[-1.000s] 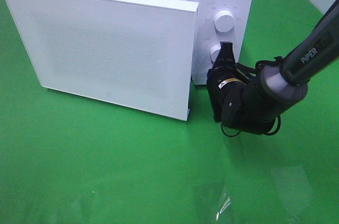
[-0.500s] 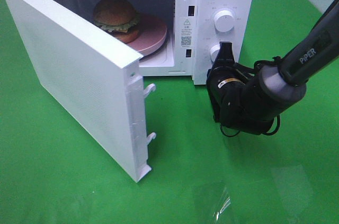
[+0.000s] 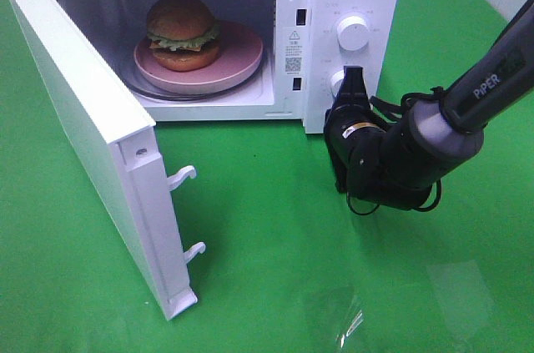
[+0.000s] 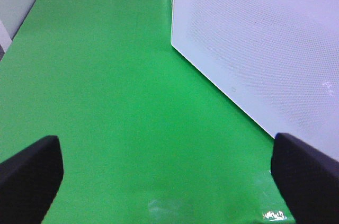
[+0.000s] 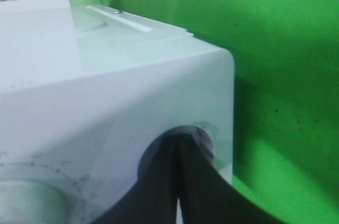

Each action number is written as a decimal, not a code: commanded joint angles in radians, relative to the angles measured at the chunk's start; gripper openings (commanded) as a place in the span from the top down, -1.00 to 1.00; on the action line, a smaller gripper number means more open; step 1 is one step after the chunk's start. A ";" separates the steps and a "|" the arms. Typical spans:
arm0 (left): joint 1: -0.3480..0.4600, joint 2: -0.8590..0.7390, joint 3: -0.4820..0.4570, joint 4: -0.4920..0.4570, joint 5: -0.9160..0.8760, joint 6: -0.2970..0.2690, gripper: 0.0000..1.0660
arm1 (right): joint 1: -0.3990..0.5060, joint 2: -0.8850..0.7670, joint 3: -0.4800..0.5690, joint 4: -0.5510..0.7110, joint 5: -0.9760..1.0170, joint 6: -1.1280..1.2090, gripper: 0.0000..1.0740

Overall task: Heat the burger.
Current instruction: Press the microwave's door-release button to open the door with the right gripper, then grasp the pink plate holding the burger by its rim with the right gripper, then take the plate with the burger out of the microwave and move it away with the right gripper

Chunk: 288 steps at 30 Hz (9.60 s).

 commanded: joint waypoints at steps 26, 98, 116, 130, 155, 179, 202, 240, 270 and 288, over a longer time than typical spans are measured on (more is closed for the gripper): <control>0.003 -0.005 0.000 -0.002 -0.011 -0.006 -0.87 | 0.008 -0.261 0.277 -0.237 0.104 0.037 0.97; 0.003 -0.005 0.000 -0.002 -0.011 -0.006 -0.87 | 0.006 -0.647 -0.103 -0.777 1.545 -2.142 -0.36; 0.003 -0.005 0.000 -0.002 -0.011 -0.006 -0.87 | 0.069 -0.638 -0.103 -1.104 1.343 -2.222 -0.71; 0.003 -0.005 0.000 -0.002 -0.011 -0.006 -0.87 | 0.096 -0.538 -0.162 -1.118 1.254 -2.298 -0.68; 0.003 -0.005 0.000 -0.002 -0.011 -0.006 -0.87 | 0.140 -0.268 -0.433 -1.115 1.229 -2.298 -0.64; 0.003 -0.005 0.000 -0.002 -0.011 -0.006 -0.87 | 0.133 0.015 -0.732 -1.039 1.236 -2.299 -0.58; 0.003 -0.005 0.000 -0.002 -0.011 -0.006 -0.87 | 0.098 0.165 -0.853 -0.986 1.207 -2.298 -0.49; 0.003 -0.005 0.000 -0.002 -0.011 -0.006 -0.87 | 0.102 0.143 -0.886 -0.805 1.389 -2.470 1.00; 0.003 -0.005 0.000 -0.002 -0.011 -0.006 -0.87 | 0.102 -0.153 -0.472 -0.872 1.155 -2.557 1.00; 0.003 -0.005 0.000 -0.002 -0.011 -0.006 -0.87 | 0.102 -0.351 -0.168 -0.946 0.994 -2.548 1.00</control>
